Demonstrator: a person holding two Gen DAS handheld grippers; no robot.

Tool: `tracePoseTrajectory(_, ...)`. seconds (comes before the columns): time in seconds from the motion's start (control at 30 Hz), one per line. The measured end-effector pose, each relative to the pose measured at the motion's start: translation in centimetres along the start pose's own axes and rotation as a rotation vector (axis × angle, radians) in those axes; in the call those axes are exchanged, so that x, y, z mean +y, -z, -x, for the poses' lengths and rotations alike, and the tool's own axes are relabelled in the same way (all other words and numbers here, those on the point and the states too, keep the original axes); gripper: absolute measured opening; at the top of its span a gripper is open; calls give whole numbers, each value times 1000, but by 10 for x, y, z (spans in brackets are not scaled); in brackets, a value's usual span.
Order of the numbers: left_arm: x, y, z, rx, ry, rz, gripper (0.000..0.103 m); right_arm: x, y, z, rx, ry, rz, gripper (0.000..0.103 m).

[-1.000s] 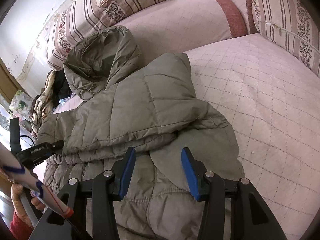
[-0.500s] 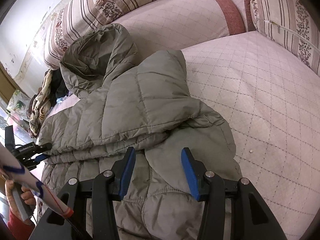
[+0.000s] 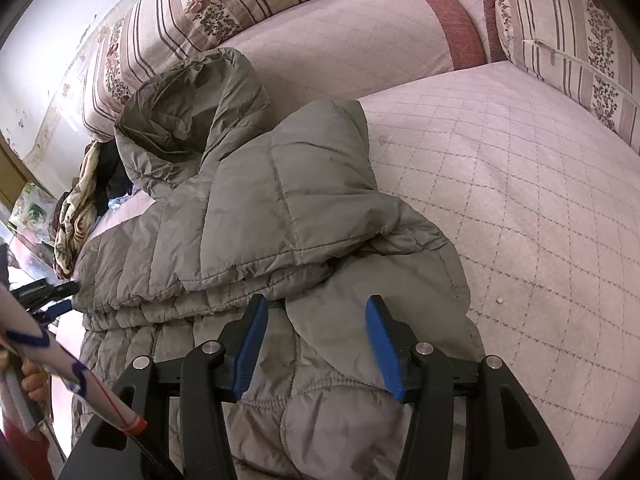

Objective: Fold large clothes
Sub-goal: 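Release the jacket with both tools and move the right tool toward the hood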

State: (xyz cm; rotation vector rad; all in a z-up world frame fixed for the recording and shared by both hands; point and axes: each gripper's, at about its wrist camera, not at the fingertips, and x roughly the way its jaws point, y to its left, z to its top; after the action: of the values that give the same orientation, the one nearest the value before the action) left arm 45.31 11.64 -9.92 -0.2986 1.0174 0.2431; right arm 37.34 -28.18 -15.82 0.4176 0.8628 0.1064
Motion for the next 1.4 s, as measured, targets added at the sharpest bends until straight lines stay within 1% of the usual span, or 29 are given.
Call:
tracePoseTrajectory(0.03,-2,-1,-7,3,-22,-6,49,1,0,-1,2,2,4,56)
tracePoseTrajectory(0.07,-5,-1,-16,4,-46,-18,52,1,0,-1,3,3,6,56)
tracePoseTrajectory(0.1,-8,-2,-23,1,-74,-35,57,1,0,-2,4,4,8,56)
tracePoseTrajectory(0.2,-16,-1,-30,-36,-141,-73,67,2,0,-4,9,6,16,57)
tracePoseTrajectory(0.23,-18,-1,-30,-41,-152,-80,67,3,0,-5,10,10,21,57)
tracePoseTrajectory(0.3,-18,-1,-25,-43,-156,-84,67,4,0,-5,9,15,29,57)
tracePoseTrajectory(0.43,-13,5,3,-55,-137,-88,67,9,3,1,-6,25,49,57)
tracePoseTrajectory(0.6,-1,37,61,-131,-143,-149,67,15,17,14,-21,60,60,58)
tracePoseTrajectory(0.67,6,49,74,-146,-144,-164,67,21,22,18,-12,56,48,58)
tracePoseTrajectory(0.77,16,67,89,-166,-149,-184,67,37,28,28,3,34,52,58)
tracePoseTrajectory(0.9,29,81,93,-188,-156,-194,67,78,23,41,-6,57,142,58)
tracePoseTrajectory(0.97,34,83,92,-194,-139,-181,67,101,10,45,-14,64,170,59)
tracePoseTrajectory(1.03,41,82,89,-192,-115,-163,67,122,-9,42,-10,52,160,61)
tracePoseTrajectory(1.17,54,84,84,-207,-88,-148,67,160,-49,20,6,43,144,62)
tracePoseTrajectory(1.27,64,86,79,-217,-84,-140,67,194,-80,-10,25,60,156,62)
tracePoseTrajectory(1.33,69,83,71,-185,-55,-125,67,216,-105,-35,44,63,145,64)
tracePoseTrajectory(1.4,73,79,63,-147,-11,-108,67,237,-128,-56,41,67,117,66)
